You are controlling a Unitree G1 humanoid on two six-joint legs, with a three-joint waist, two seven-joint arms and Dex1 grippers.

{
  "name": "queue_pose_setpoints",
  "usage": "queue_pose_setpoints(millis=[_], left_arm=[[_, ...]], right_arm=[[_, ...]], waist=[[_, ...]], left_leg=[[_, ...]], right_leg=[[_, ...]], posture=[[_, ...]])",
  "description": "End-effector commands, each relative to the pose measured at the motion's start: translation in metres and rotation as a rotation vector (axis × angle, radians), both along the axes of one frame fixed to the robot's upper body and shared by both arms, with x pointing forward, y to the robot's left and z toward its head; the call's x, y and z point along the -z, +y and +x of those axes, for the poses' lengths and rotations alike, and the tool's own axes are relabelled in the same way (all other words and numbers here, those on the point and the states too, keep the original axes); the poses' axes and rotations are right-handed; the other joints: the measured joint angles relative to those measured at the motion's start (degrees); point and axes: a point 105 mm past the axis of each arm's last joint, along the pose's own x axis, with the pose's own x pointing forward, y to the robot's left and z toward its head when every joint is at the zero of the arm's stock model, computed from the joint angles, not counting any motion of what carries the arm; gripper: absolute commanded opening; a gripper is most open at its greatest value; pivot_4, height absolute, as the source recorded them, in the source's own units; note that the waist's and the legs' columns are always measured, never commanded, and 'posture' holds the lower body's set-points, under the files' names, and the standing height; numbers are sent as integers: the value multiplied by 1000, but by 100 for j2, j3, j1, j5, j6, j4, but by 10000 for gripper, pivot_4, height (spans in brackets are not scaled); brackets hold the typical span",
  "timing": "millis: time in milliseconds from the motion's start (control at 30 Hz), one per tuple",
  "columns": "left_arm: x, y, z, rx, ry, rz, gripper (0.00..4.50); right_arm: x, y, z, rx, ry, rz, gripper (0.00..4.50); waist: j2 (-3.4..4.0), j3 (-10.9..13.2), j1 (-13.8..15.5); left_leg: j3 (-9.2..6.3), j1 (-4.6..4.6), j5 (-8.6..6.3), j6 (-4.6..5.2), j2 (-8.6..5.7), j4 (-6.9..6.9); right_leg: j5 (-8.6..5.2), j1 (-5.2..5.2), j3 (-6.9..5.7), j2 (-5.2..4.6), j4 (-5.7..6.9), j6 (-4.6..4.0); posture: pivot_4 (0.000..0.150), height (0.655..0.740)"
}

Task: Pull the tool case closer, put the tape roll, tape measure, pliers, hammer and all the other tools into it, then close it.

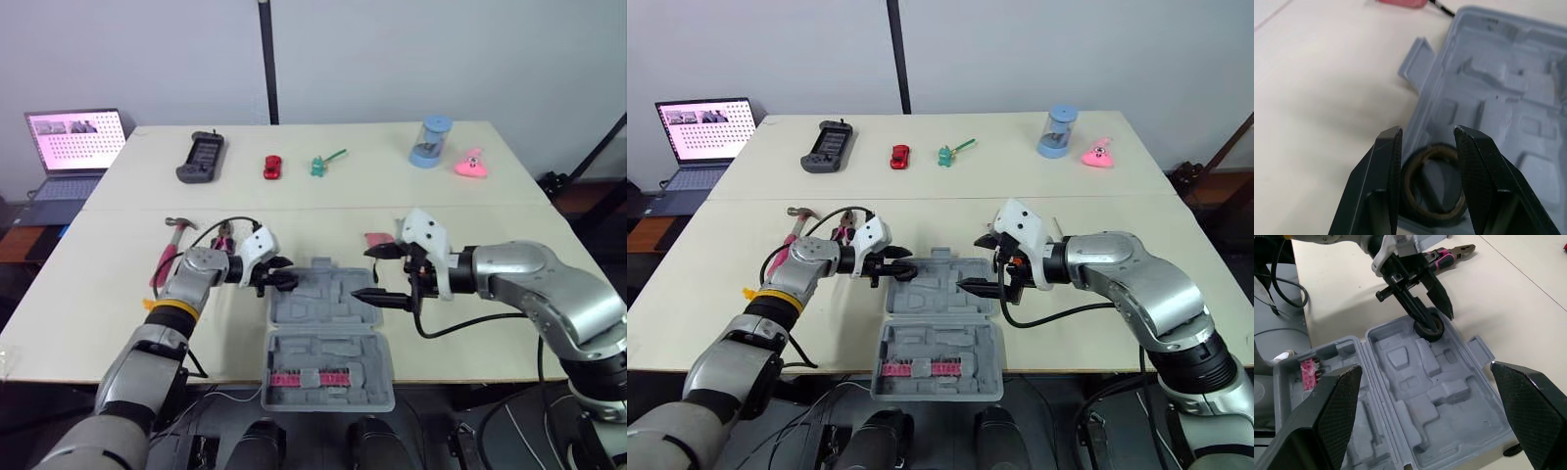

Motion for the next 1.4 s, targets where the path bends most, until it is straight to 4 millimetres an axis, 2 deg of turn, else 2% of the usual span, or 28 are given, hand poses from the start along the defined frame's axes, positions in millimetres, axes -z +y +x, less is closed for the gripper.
queue_pose_setpoints(millis=[33, 267, 433, 567, 700, 767, 867, 933, 1000, 1033, 1067, 1133, 1267, 1333, 1400], left_arm=[[12, 2, -5, 15, -1, 26, 17686], [32, 3, -14, 23, 19, 62, 17686], [31, 4, -10, -7, 15, 50, 17686], [17, 2, -4, -21, -4, -5, 17686], [-29, -2, 2, -1, -46, -156, 17686], [-42, 3, 2, -3, -67, -171, 17686], [-59, 27, -9, -28, -100, -143, 25522], [-71, 45, -19, -87, -119, -158, 36130], [-77, 59, -29, -139, -124, -176, 44601], [-77, 65, -34, -160, -120, -174, 44601], [-75, 80, -43, -205, -128, -168, 44601], [-71, 122, -64, -351, -155, -170, 44601], [-58, 174, -92, -579, -173, -159, 44601], [-51, 198, -105, -699, -181, -178, 44601], [-44, 213, -114, -773, -192, -174, 44601]], right_arm=[[-7, 2, 0, -11, -34, 2, 45000], [-8, 3, 1, -11, -35, 5, 45000], [-9, 3, 1, -13, -39, 5, 45000], [-10, 3, 2, -11, -44, 17, 45000], [-11, -11, 10, 29, -75, 14, 45000], [-9, -18, 11, 41, -57, 31, 45000], [1, -49, 29, 177, -117, 28, 45000], [7, -76, 36, 262, -190, 0, 45000], [9, -92, 39, 320, -246, 14, 45000], [9, -99, 39, 339, -260, 23, 45000], [13, -111, 34, 368, -249, 41, 45000], [28, -138, 15, 403, -221, 15, 45000], [35, -169, -5, 517, -185, 101, 45000], [45, -183, -18, 556, -172, 88, 45000], [49, -196, -26, 612, -172, 120, 45000]], waist=[[0, 0, 1], [1, -4, 10], [1, -6, 18], [1, -6, 16], [-3, -4, 5], [-4, -3, 2], [-2, -4, -32], [1, -6, -64], [3, -5, -68], [3, -5, -65], [4, -5, -55], [4, -6, -44], [11, -3, 9], [10, -3, 38], [9, -4, 70]], left_leg=[[0, 0, 0, 0, 0, 0], [0, 0, 0, 0, 0, 1], [0, 5, 0, 0, -1, 2], [0, 6, 0, 0, -2, 2], [0, 5, 0, 0, -2, 3], [0, 3, 0, 0, -2, 2], [-3, 3, 0, 0, 3, -1], [0, 11, 0, 0, 5, -6], [1, 12, 0, 0, 8, -7], [1, 12, 0, 0, 9, -7], [1, 12, 1, -1, 11, -6], [1, 12, 1, -1, 18, -6], [8, 15, -9, 14, 25, -9], [10, 21, -7, 11, 23, -4], [5, 41, -7, 10, 21, -1]], right_leg=[[0, 0, 0, 0, 0, 0], [0, 1, 0, -1, 2, 0], [0, 6, 0, -1, 3, 0], [0, 7, 0, -1, 4, 1], [0, 5, 0, -1, 6, 1], [0, 4, -1, 0, 6, 1], [0, 3, 0, 1, 5, 0], [0, 3, 8, 1, 5, 0], [0, 3, 9, 0, 5, 0], [0, 2, 9, 0, 6, 0], [0, 3, 10, 0, 6, 0], [0, 3, 11, -1, 6, 0], [-1, 5, 13, -3, -2, -2], [3, 16, 14, -7, -1, -5], [2, 50, 12, -9, -7, -7]], posture=[[1500, 6741], [1500, 6741], [1500, 6741], [1500, 6741], [1500, 6741], [1500, 6741], [1500, 6741], [1500, 6741], [1500, 6741], [1500, 6741], [1500, 6741], [1500, 6741], [1500, 6741], [1500, 6741], [1500, 6741]])
